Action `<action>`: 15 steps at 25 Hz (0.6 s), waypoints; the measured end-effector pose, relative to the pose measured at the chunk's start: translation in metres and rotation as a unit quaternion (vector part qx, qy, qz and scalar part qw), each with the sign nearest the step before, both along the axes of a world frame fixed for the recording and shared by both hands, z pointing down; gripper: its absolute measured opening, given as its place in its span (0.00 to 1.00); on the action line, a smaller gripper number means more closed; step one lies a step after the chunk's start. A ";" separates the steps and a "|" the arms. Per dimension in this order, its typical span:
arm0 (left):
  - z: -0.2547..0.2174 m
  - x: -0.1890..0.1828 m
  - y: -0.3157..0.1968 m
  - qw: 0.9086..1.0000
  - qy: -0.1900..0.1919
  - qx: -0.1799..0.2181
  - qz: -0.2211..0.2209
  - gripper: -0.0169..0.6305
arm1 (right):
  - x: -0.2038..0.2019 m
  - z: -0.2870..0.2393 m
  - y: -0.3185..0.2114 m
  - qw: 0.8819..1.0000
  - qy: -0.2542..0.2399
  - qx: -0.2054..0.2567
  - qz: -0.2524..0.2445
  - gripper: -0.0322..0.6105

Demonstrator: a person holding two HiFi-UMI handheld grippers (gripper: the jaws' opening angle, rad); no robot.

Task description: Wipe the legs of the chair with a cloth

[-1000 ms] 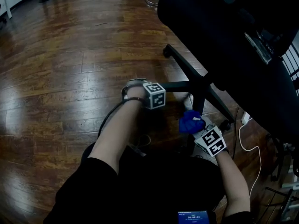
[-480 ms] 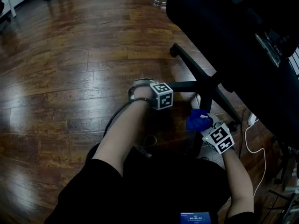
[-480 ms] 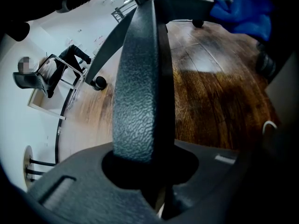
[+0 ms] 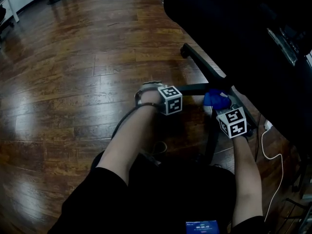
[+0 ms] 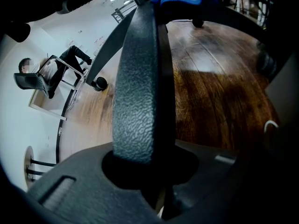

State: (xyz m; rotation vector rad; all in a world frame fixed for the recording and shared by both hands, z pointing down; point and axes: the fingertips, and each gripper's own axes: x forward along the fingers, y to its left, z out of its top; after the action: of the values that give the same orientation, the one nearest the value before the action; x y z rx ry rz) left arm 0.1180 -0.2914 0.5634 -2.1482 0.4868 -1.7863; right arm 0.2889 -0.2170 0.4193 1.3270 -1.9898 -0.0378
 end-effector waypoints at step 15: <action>0.003 -0.003 0.001 1.000 -0.016 -0.008 -0.011 0.13 | -0.068 0.053 0.185 0.971 -0.040 -0.152 -0.179 0.18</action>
State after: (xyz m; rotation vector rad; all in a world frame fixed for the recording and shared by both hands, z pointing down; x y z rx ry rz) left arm 0.1146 -0.2901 0.5659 -2.1288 0.4919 -1.8391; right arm 0.2206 -0.0319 0.4721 0.7778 -2.1774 0.1473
